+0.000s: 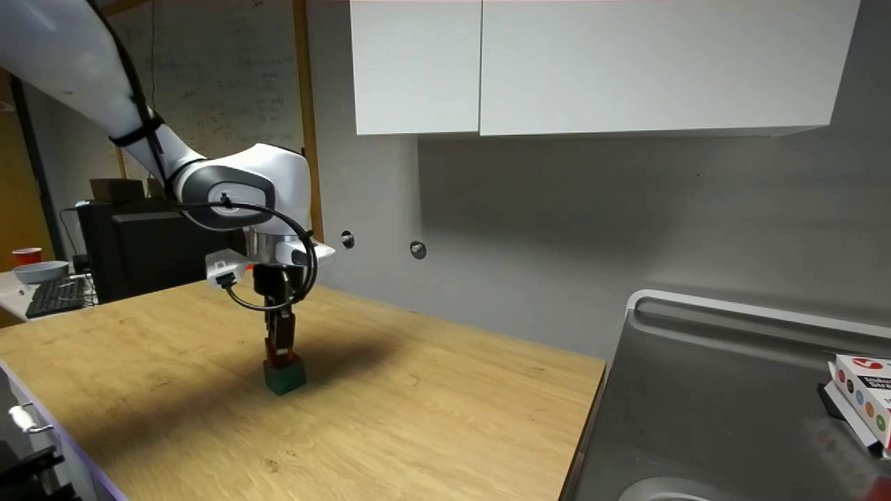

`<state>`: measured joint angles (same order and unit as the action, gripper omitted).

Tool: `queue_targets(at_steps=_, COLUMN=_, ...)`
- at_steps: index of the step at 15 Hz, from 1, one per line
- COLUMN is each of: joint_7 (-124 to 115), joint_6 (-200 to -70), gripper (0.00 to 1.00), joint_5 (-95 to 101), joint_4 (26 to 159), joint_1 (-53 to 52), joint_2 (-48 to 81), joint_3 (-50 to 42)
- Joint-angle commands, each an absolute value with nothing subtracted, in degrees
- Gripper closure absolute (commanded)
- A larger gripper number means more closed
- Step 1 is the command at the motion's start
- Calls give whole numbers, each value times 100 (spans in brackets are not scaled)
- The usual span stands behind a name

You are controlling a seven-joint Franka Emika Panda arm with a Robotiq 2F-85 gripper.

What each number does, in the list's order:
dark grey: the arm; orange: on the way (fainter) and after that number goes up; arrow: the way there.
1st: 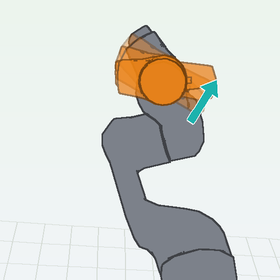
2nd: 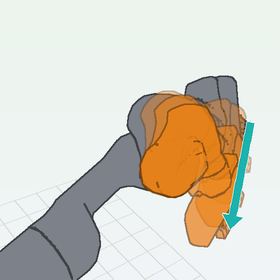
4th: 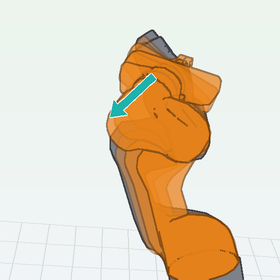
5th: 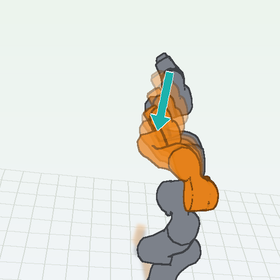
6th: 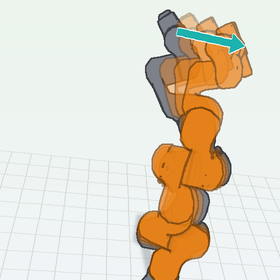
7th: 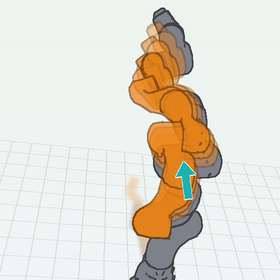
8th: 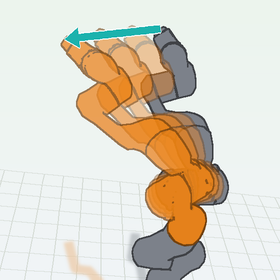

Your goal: Put the orange block on the green one

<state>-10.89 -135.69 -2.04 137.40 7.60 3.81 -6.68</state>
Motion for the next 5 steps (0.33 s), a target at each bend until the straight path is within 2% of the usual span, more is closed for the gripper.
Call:
queue_targets(at_steps=1, joint_7=-1013, joint_6=-13477, gripper=5, joint_5=-311, joint_4=13627, joint_1=746, joint_2=439, joint_3=-699)
queue_targets(at_steps=2, joint_7=-1008, joint_6=-13463, gripper=0, joint_5=-315, joint_4=13627, joint_1=744, joint_2=443, joint_3=-697)
queue_targets(at_steps=5, joint_7=-995, joint_6=-13462, gripper=0, joint_5=-256, joint_4=13654, joint_1=727, joint_2=430, joint_3=-688)
